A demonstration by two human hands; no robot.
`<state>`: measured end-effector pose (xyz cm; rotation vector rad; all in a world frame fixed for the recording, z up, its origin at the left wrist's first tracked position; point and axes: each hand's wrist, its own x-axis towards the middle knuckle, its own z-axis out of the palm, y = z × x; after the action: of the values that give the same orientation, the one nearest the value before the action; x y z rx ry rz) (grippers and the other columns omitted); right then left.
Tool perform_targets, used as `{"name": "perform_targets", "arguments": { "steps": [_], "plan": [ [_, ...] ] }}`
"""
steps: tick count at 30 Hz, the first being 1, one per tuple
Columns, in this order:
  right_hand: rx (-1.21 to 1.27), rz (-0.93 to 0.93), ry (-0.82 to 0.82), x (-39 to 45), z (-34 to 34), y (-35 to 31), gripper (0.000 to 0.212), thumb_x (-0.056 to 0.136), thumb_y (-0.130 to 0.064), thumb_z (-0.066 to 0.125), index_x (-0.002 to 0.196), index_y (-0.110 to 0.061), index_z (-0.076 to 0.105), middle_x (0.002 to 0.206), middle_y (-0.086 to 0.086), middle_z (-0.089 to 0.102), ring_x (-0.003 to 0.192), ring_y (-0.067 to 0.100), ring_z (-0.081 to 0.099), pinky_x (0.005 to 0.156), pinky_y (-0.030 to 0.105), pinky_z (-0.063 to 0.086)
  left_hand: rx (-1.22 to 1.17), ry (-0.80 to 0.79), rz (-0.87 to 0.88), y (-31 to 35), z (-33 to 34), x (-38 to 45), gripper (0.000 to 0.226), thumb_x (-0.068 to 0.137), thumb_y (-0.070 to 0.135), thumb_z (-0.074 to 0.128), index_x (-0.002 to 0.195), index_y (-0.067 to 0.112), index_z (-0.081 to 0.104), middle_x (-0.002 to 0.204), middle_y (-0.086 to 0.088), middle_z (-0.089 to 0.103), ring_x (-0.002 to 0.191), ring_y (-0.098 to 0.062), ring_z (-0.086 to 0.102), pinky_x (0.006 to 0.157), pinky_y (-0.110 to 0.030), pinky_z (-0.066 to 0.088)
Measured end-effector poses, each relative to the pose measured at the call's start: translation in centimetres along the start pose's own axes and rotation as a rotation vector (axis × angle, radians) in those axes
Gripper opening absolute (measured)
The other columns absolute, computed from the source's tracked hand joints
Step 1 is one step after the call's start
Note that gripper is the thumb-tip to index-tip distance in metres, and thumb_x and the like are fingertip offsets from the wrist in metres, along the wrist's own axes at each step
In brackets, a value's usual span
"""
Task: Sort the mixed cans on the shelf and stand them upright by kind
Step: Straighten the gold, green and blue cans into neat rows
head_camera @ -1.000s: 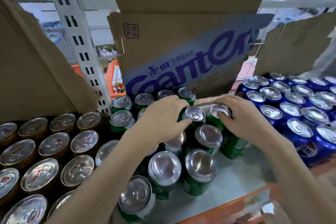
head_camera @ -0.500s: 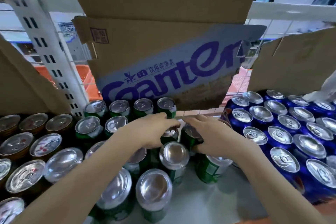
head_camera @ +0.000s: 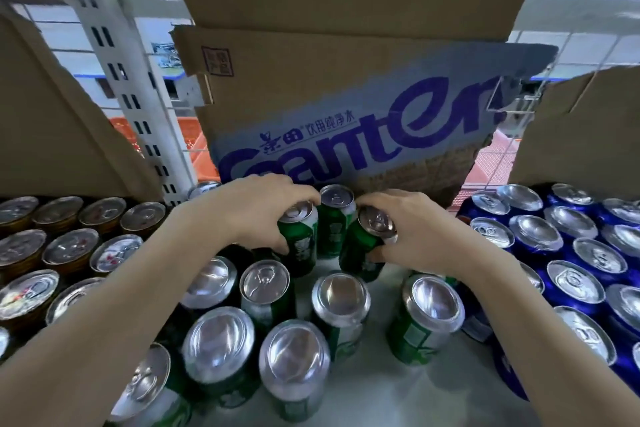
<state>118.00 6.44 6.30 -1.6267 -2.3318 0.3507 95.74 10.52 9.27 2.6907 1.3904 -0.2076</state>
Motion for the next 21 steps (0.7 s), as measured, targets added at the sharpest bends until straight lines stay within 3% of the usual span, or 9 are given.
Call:
{"name": "perform_targets", "arguments": {
  "steps": [5, 11, 16, 21],
  "plan": [
    [0.007, -0.004, -0.021, 0.6, 0.7, -0.4, 0.074, 0.073, -0.023, 0.074, 0.139, -0.026, 0.039, 0.124, 0.001, 0.05, 0.111, 0.022, 0.052, 0.095, 0.036, 0.045, 0.106, -0.008, -0.044, 0.5, 1.0, -0.1, 0.076, 0.078, 0.045, 0.068, 0.14, 0.041, 0.025, 0.13, 0.006, 0.045, 0.117, -0.021, 0.047, 0.089, -0.034, 0.042],
    [0.013, -0.018, -0.077, 0.9, 1.7, -1.1, 0.075, 0.073, -0.02, 0.073, 0.14, -0.025, 0.038, 0.13, 0.003, 0.048, 0.116, 0.024, 0.05, 0.097, 0.038, 0.043, 0.126, -0.071, 0.031, 0.7, 1.4, 0.6, 0.067, 0.082, 0.014, 0.062, 0.136, 0.039, 0.032, 0.126, 0.004, 0.042, 0.108, -0.021, 0.05, 0.087, -0.042, 0.048],
    [0.031, -0.028, -0.091, 1.8, 2.9, -1.8, 0.065, 0.073, -0.015, 0.069, 0.133, -0.02, 0.046, 0.126, 0.006, 0.051, 0.112, 0.027, 0.051, 0.092, 0.04, 0.045, 0.129, -0.129, 0.085, -0.2, 1.2, 1.2, 0.055, 0.081, 0.019, 0.068, 0.128, 0.036, 0.046, 0.119, 0.004, 0.044, 0.109, -0.021, 0.048, 0.09, -0.039, 0.044],
    [0.009, -0.037, -0.106, 2.4, 3.8, -2.2, 0.058, 0.073, -0.006, 0.064, 0.129, -0.015, 0.049, 0.124, 0.01, 0.05, 0.109, 0.03, 0.05, 0.087, 0.039, 0.045, 0.124, -0.128, 0.114, -0.5, 1.5, 1.2, 0.059, 0.083, 0.02, 0.067, 0.135, 0.034, 0.043, 0.125, 0.002, 0.044, 0.116, -0.019, 0.043, 0.094, -0.035, 0.04]
  ]
}}
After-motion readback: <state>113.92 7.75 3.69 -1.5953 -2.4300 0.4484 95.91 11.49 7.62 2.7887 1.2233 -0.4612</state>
